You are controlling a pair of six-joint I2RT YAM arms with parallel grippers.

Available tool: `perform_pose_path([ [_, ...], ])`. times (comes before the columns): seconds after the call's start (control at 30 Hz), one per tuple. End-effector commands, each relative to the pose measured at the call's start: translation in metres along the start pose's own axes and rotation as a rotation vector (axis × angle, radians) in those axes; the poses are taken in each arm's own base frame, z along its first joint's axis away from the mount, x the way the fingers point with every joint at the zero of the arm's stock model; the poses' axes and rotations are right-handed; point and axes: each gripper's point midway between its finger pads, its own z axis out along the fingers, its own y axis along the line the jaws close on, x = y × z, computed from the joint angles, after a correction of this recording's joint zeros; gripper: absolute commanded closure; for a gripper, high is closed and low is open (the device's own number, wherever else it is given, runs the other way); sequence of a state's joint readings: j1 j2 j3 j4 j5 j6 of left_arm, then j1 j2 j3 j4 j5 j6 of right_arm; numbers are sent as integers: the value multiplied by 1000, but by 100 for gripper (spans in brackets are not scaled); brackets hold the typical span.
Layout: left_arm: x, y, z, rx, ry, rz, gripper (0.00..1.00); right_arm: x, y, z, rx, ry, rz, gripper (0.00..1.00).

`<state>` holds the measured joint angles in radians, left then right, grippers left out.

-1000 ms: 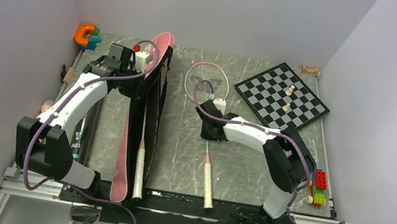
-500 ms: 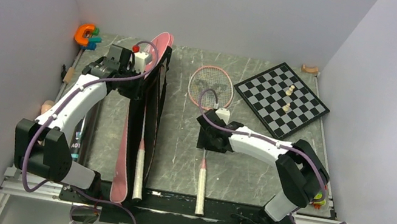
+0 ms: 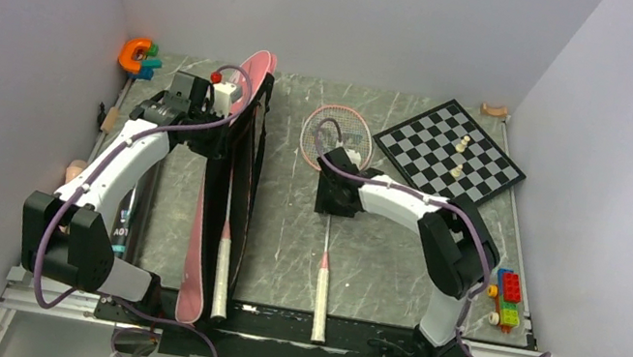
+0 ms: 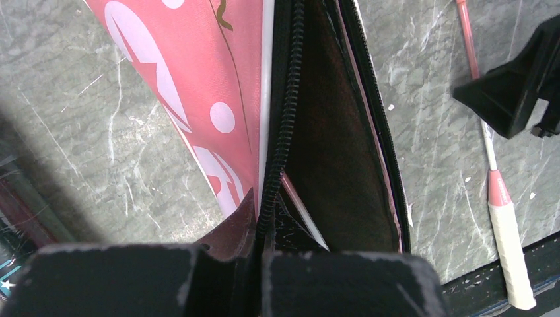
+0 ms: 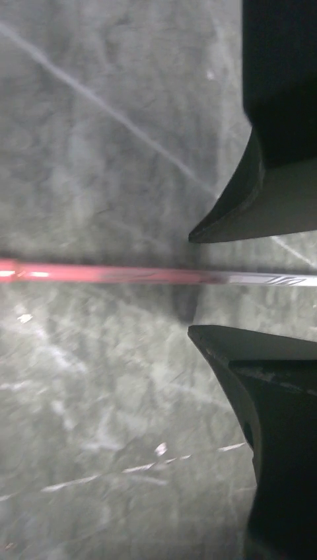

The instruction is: Pack up the badminton gear

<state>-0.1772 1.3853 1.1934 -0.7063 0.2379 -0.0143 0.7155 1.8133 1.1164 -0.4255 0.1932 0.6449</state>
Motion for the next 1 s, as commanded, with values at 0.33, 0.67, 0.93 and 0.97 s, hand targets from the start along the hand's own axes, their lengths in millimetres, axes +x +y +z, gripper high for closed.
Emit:
perform_pose_path([
  [0.33,-12,-5,-12,16,-60,14,100,7,11,3,-18,127,-13,99],
  [0.67,-11,-2,-11,-3,-59,-3,100,-20,8,-58,60,-28,-183,100],
  [0.93,-14,2,-5,-20,-37,-31,100,-27,4,-126,108,-69,-250,100],
  [0.97,-13,2,-1,-20,-21,-35,100,-23,2,-134,117,-68,-257,100],
])
